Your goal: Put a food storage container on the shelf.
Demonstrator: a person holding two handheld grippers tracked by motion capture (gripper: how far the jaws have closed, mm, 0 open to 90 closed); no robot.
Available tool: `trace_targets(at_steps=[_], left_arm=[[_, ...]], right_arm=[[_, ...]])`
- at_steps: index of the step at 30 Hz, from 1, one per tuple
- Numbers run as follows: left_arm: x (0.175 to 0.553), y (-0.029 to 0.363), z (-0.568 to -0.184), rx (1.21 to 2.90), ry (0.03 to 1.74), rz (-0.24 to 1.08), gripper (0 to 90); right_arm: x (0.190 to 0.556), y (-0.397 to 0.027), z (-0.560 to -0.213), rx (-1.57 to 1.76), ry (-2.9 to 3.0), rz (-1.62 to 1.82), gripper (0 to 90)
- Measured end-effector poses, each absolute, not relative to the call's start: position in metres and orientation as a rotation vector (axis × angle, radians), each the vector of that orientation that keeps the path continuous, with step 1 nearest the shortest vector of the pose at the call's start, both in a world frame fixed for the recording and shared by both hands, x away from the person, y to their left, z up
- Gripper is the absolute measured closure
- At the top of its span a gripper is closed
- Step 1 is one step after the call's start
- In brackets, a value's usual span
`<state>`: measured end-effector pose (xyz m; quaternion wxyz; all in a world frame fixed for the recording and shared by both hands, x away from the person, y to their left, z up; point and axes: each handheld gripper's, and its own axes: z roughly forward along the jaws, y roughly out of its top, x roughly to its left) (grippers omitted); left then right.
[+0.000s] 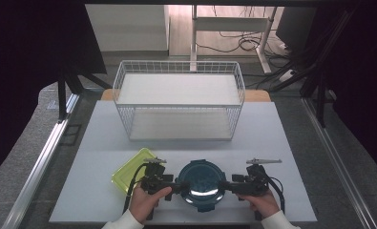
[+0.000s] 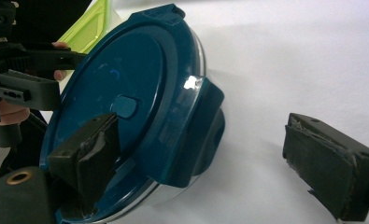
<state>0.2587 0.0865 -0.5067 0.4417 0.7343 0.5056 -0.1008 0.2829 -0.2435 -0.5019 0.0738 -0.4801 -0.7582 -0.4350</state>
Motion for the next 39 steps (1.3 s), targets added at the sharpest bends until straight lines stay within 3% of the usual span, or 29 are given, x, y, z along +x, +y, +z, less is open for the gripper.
trace_targets(at_steps=[2, 11, 19, 23, 27, 39], left_arm=[[0.256, 0.085, -0.504, 1.839, 1.250, -0.211, 11.3], [0.254, 0.079, -0.507, 1.855, 1.233, -0.265, 11.6], [0.252, 0.073, -0.516, 1.826, 1.237, -0.373, 12.2], [0.252, 0.072, -0.518, 1.817, 1.238, -0.401, 12.8], [0.252, 0.076, -0.515, 1.789, 1.246, -0.366, 20.0], [0.249, 0.079, -0.512, 1.704, 1.331, -0.388, 29.8]], right_arm=[[0.283, -0.243, -0.503, -1.436, -2.273, -1.306, 11.4], [0.281, -0.242, -0.503, -1.428, -2.244, -1.312, 12.7], [0.279, -0.237, -0.506, -1.415, -2.209, -1.292, 13.7], [0.278, -0.234, -0.508, -1.382, -2.177, -1.290, 20.3], [0.279, -0.231, -0.510, -1.380, -2.113, -1.256, 23.0], [0.278, -0.233, -0.508, -1.454, -2.025, -1.249, 30.9]])
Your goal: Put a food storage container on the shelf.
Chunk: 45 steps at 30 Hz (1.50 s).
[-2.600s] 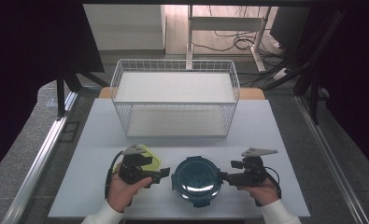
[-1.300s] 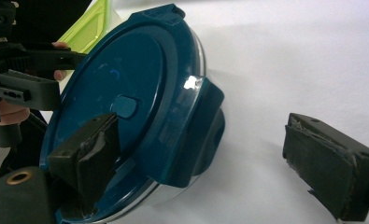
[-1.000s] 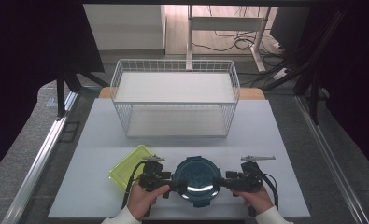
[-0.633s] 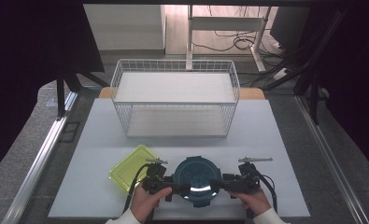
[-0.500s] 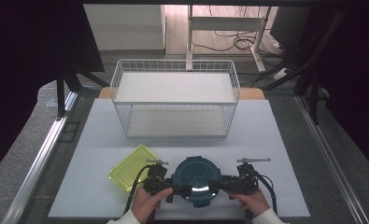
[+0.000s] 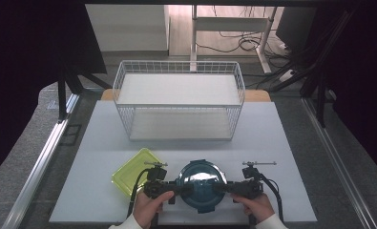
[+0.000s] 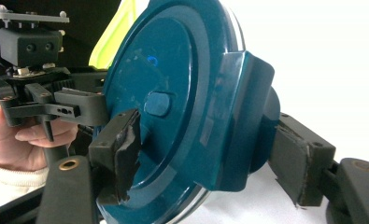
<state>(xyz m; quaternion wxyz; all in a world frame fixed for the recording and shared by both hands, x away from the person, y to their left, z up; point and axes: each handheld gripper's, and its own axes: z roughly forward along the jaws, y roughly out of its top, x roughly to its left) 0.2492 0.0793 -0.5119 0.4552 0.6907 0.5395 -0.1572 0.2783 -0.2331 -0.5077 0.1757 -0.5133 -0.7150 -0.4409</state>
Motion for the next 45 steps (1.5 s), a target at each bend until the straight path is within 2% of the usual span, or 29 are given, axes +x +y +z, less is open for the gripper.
trace_targets(at_steps=[16, 32, 45], left_arm=[[0.246, 0.080, -0.500, 1.680, 1.324, -0.347, 38.7], [0.246, 0.080, -0.494, 1.679, 1.293, -0.315, 39.4], [0.252, 0.085, -0.470, 1.663, 1.255, -0.263, 40.3]], right_arm=[[0.276, -0.239, -0.497, -1.504, -2.004, -1.319, 38.1], [0.274, -0.236, -0.487, -1.486, -2.075, -1.357, 38.2], [0.281, -0.233, -0.464, -1.446, -2.109, -1.434, 38.3]])
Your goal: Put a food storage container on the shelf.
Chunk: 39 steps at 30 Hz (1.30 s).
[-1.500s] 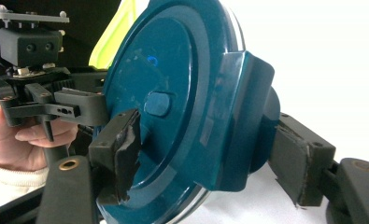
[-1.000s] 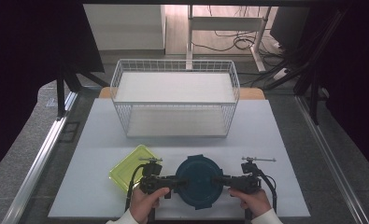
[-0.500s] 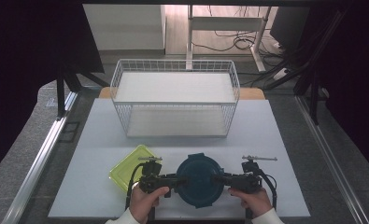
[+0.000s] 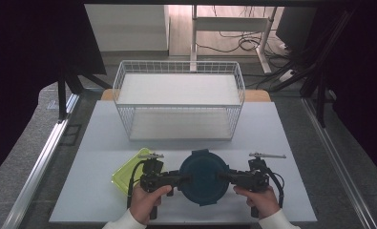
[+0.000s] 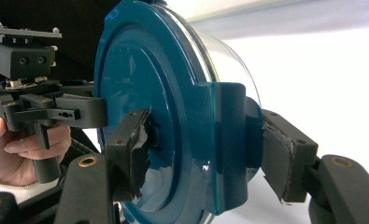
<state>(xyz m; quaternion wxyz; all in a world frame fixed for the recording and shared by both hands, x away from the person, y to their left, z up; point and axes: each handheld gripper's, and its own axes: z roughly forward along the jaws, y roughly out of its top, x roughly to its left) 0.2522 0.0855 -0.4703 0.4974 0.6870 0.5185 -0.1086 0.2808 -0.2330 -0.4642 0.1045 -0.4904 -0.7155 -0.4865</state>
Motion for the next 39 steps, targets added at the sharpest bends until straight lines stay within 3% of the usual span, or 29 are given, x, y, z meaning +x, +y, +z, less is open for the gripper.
trace_targets(at_steps=[39], left_arm=[[0.302, 0.119, -0.407, 1.610, 1.236, -0.187, 41.0]], right_arm=[[0.340, -0.200, -0.398, -1.373, -2.148, -1.543, 38.6]])
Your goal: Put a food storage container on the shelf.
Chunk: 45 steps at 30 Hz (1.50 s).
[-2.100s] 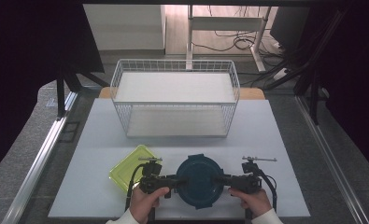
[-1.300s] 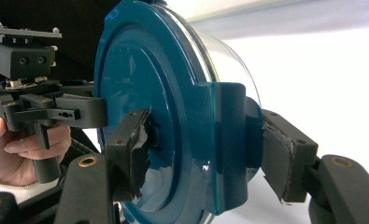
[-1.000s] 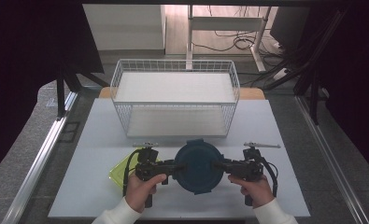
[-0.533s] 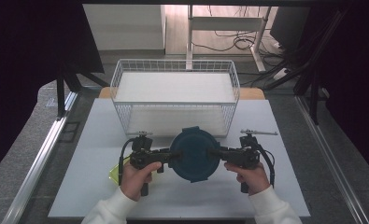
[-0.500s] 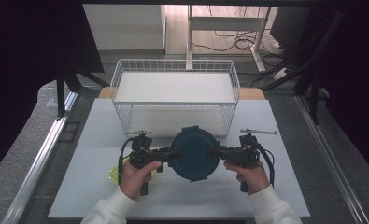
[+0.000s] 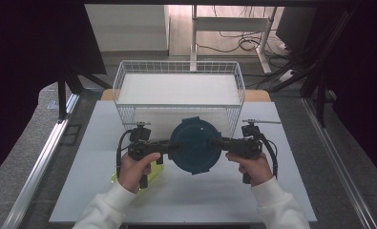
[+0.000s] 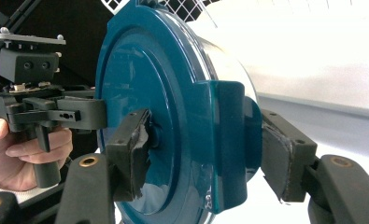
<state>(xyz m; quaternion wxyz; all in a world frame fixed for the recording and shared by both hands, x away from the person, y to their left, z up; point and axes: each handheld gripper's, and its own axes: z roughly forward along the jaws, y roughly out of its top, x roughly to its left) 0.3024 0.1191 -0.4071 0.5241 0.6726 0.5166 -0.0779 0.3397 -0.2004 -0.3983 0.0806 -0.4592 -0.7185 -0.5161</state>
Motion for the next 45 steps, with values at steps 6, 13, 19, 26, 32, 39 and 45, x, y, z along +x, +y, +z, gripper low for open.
trace_targets(at_steps=[6, 13, 19, 26, 32, 39, 45], left_arm=[[0.311, 0.124, -0.400, 1.603, 1.232, -0.183, 41.0], [0.322, 0.129, -0.389, 1.593, 1.221, -0.179, 41.0], [0.332, 0.134, -0.382, 1.584, 1.218, -0.187, 41.4], [0.340, 0.138, -0.374, 1.581, 1.217, -0.201, 41.4], [0.344, 0.141, -0.364, 1.579, 1.218, -0.195, 41.5], [0.353, 0.145, -0.351, 1.583, 1.217, -0.190, 41.8], [0.365, 0.149, -0.339, 1.584, 1.213, -0.182, 41.9]], right_arm=[[0.350, -0.196, -0.389, -1.370, -2.158, -1.548, 38.6], [0.360, -0.190, -0.375, -1.359, -2.180, -1.563, 38.6], [0.370, -0.186, -0.365, -1.356, -2.185, -1.562, 38.6], [0.378, -0.181, -0.355, -1.362, -2.197, -1.557, 38.6], [0.383, -0.178, -0.347, -1.356, -2.191, -1.571, 38.6], [0.389, -0.176, -0.337, -1.357, -2.175, -1.589, 38.7], [0.402, -0.172, -0.327, -1.365, -2.156, -1.600, 38.6]])
